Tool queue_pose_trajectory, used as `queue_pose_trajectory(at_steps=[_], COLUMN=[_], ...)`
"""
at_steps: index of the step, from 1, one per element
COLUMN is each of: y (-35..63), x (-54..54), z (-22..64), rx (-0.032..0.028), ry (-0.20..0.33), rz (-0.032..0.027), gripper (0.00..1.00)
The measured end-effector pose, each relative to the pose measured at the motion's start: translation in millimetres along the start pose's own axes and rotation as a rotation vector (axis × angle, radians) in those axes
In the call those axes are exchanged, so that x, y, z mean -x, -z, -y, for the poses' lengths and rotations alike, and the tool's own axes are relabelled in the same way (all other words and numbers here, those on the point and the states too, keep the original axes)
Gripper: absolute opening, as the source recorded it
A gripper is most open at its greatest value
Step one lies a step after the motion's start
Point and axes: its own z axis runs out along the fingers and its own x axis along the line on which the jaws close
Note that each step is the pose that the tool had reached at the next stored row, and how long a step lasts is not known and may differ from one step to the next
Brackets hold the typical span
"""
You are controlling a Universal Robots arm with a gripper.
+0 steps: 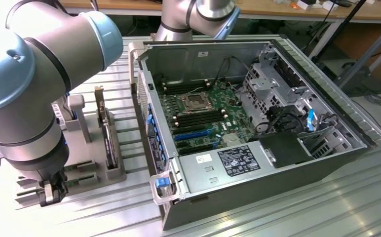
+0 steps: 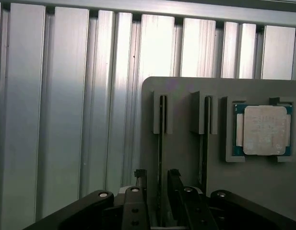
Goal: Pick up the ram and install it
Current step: 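Pick up the ram and move it above insertion slot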
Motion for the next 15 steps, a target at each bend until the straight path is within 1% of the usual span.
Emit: queue_pose_trajectory(at_steps=[9,10,12,14,15], y=[-2.8,-2.8,-2.8,-2.8,-2.8], x=[0.9,0.9,0.9,0.9,0.9], z=[0.2,0.2,0.2,0.2,0.2], rx=[0.0,0.0,0.0,0.0,0.0], ry=[0.0,0.0,0.0,0.0,0.0], rz=[-0.0001,0.0,0.0,0.0,0.0], gripper=[0.31,0.3,0.16,0.16,0.15])
